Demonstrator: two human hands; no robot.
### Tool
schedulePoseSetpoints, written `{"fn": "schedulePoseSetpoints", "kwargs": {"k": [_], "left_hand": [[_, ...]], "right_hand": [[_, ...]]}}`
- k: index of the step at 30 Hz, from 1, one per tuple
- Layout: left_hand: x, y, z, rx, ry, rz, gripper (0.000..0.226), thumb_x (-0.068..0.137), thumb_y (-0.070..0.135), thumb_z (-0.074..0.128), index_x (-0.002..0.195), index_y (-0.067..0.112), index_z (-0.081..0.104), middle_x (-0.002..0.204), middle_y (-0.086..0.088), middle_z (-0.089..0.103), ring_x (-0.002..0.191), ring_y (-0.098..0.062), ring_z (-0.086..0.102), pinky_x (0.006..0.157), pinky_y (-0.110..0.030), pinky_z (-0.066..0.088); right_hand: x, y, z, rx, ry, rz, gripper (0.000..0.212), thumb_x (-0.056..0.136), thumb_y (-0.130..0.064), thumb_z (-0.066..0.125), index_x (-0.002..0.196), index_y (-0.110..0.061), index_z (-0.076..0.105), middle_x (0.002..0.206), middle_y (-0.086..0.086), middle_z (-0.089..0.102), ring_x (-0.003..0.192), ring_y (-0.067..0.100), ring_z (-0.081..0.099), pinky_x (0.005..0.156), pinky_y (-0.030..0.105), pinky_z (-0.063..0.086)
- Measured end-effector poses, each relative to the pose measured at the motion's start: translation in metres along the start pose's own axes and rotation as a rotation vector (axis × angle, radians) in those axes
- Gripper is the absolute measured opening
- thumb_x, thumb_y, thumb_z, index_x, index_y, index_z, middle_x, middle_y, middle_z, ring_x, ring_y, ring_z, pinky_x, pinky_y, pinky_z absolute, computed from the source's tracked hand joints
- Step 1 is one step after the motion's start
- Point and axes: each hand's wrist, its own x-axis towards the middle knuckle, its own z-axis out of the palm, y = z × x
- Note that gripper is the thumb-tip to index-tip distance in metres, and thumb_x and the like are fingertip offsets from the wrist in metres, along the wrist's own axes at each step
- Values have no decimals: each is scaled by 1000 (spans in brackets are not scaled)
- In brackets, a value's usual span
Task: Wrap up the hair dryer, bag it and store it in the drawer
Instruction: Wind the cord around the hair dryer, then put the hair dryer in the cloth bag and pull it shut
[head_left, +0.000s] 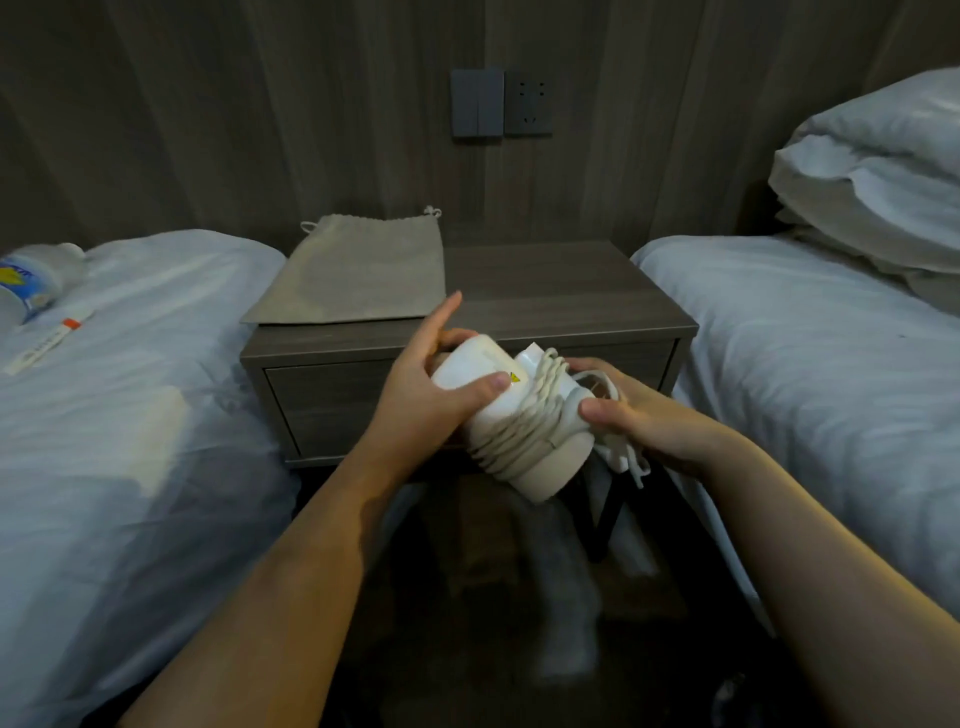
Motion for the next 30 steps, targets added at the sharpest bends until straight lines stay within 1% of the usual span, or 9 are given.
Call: {"fn": "schedulePoseSetpoints", "kwargs": {"k": [6,8,10,12,17,20,25,28,30], "left_hand": [[26,-4,-8,-127,161,-2,38,90,40,52,126,29,52,122,9,57,112,-8,55,96,-29,46],[41,-13,-16,48,215,28,27,93,34,49,118,28,58,124,4,57,110,-7,53,95,-24,42],[57,-20,-22,236,291,36,26,92,23,53,117,23,60,116,6,55,110,-10,52,96,-25,41],[78,-21,-25,378,293,37,25,89,18,55,113,20,63,114,4,56,115,-16,50,99,-28,39],[154,-23,-19,688,224,-34,31,85,16,55,115,16,63,125,-8,56,119,-25,48,98,-32,39],[203,-30,-13,732,224,-123,35,85,21,57,119,15,61,129,-11,56,118,-29,51,98,-35,43],[249,-54,-7,997,188,-268,41,89,35,53,124,14,56,130,-11,55,121,-32,46,97,-39,44],[263,-68,-6,1105,171,-335,49,85,48,55,117,11,56,124,-11,55,118,-31,46,91,-38,44],[271,-75,-7,1179,173,-355,44,85,44,56,116,13,55,123,-10,55,116,-30,47,90,-37,42]], "right_hand": [[24,-17,-6,112,136,-82,84,55,-62,61,128,-26,40,118,-6,58,108,7,57,91,25,45],[35,-20,-10,214,184,-97,69,63,-62,63,121,-26,51,111,-2,63,94,6,61,78,23,50],[46,-23,-17,337,240,-123,38,73,-56,56,98,-29,65,85,1,70,67,9,63,58,26,53],[57,-28,-28,409,305,-109,37,74,-53,52,95,-26,63,74,3,67,53,11,61,49,27,52],[82,-31,-56,413,395,-91,85,58,-73,63,123,-20,53,92,7,66,64,8,66,52,20,52],[98,-22,-66,397,453,-95,103,45,-80,64,127,-21,51,109,8,68,89,20,68,73,34,55],[118,-17,-58,424,473,-101,103,45,-82,63,126,-19,53,115,2,68,102,17,67,82,33,53],[128,-15,-53,450,466,-23,80,68,-66,60,129,-17,42,107,1,61,84,13,63,61,22,47],[132,-14,-53,472,467,25,87,66,-66,59,135,-19,36,114,5,58,84,12,61,56,21,46]]}}
